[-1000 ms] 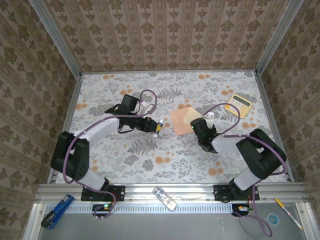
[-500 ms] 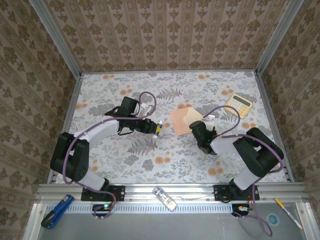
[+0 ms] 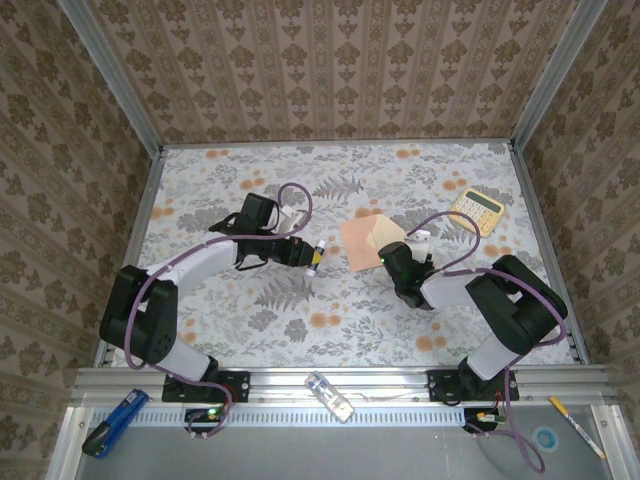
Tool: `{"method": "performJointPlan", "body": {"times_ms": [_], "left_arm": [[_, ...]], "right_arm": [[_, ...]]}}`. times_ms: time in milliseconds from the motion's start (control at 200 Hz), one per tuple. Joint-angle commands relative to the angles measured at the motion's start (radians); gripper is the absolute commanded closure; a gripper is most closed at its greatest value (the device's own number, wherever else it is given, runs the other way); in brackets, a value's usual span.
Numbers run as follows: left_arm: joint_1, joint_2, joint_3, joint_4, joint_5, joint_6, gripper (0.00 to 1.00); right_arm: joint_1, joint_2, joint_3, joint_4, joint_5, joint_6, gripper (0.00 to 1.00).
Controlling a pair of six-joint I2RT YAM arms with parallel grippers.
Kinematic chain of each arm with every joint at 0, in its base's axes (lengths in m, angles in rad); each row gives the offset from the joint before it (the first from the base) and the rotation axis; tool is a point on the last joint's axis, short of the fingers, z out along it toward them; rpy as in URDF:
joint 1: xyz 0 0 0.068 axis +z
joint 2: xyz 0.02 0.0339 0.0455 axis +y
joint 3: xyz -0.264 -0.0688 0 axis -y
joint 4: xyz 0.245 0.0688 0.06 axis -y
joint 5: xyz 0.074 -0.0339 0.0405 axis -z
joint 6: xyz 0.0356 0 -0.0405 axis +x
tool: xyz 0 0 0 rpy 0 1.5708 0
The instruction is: Place the letter into the envelope and seal it
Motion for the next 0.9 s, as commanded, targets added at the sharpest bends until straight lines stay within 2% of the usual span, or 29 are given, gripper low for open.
{"method": "performJointPlan", "body": {"times_ms": [0, 220, 515, 635, 795, 895], "left_arm": [[-0.001, -0.031, -0.009, 0.014, 0.009, -0.008, 0.90], [-0.001, -0.031, -0.004, 0.010, 0.005, -0.009, 0.90], [-0.002, -0.036, 0.018, -0.005, -0.006, -0.006, 0.90], [-0.001, -0.035, 0.031, -0.012, -0.012, 0.000, 0.90], [0.005, -0.032, 0.051, -0.010, -0.018, 0.004, 0.90], [0.008, -0.020, 0.074, 0.009, -0.023, -0.009, 0.90]], "right_arm": [[0.007, 0.009, 0.015, -0.021, 0.065, 0.038, 0.63], [0.007, -0.030, 0.013, -0.063, 0.055, 0.068, 0.61], [-0.026, -0.281, 0.028, -0.201, -0.034, 0.095, 0.54], [-0.064, -0.362, 0.081, -0.309, -0.116, 0.072, 0.40], [-0.108, -0.408, 0.173, -0.428, -0.242, 0.004, 0.01], [-0.147, -0.414, 0.223, -0.447, -0.405, -0.037, 0.00]]}}
